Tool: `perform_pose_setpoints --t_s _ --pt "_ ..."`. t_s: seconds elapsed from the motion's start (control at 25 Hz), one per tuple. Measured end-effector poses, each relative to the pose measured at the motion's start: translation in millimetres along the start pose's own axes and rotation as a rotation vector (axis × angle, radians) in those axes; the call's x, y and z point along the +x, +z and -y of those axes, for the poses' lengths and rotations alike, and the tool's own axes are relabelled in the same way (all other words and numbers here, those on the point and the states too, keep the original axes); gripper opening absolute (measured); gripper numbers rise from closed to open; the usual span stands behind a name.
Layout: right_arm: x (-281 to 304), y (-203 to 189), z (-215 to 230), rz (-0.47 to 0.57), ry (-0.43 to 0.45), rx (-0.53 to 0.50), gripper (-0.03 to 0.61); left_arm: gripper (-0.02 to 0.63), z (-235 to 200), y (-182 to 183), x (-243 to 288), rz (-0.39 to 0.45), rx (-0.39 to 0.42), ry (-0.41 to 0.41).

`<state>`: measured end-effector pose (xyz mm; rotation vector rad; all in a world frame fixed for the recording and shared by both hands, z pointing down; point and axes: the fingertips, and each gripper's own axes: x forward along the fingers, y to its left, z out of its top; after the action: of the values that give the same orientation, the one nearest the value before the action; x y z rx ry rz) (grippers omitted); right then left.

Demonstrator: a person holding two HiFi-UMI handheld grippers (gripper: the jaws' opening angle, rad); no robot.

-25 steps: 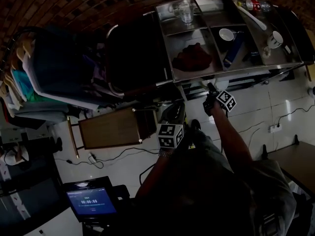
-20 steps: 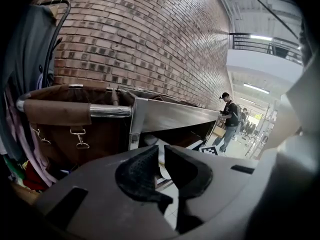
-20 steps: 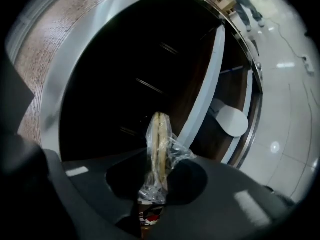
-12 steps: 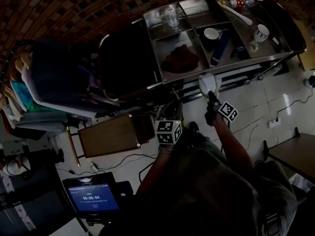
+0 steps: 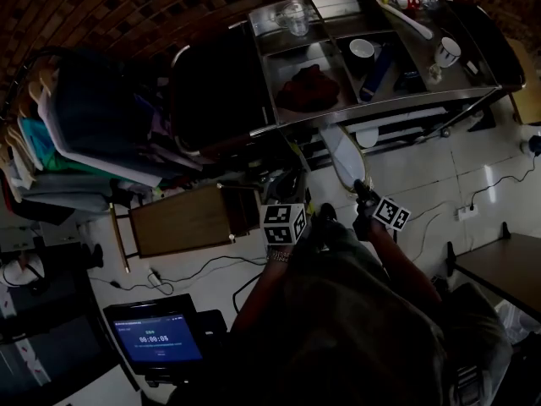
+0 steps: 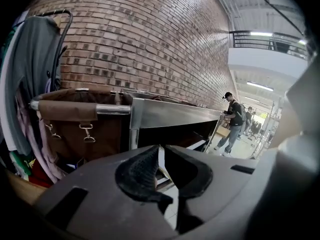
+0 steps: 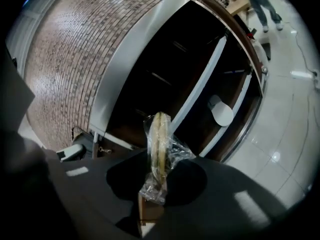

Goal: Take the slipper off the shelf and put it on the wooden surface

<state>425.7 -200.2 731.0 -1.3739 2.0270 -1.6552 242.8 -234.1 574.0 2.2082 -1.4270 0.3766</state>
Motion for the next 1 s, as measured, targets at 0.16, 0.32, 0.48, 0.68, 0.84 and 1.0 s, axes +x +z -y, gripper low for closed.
perform_pose_setpoints --t_s 0.16,0.32,0.48,0.68,0.84,1.0 --pt "-26.1 -47.0 -8.1 -0.091 -0.001 -0.032 0.063 0.040 -21.2 -1.3 -23.5 0.033 -0.034 0.031" --pt "-50.8 -85.2 -17.2 -0.142 -0.017 -0.074 0.063 0.040 -39.1 -13.0 -61.4 0.056 -0.050 0.040" --pt "-68.0 -139.7 -30.2 -0.167 -0.044 -0.097 0.063 0.040 -70.2 -47.9 -117.5 0.059 -0.075 0.079" --pt "-56.8 -220.9 -79.0 -0.236 0.015 -0.141 0.063 0.040 -124.9 -95.0 -203.9 0.076 -0.148 0.177" --pt "-11.7 -294.6 -134.8 -0.385 0.127 -0.220 0.063 0.040 -166.7 -124.3 -274.9 0.107 -0.217 0.312" --pt "39.7 -376.6 -187.1 -0.486 0.169 -0.366 0.063 0.040 -202.6 -145.8 -346.9 0.128 -0.230 0.417"
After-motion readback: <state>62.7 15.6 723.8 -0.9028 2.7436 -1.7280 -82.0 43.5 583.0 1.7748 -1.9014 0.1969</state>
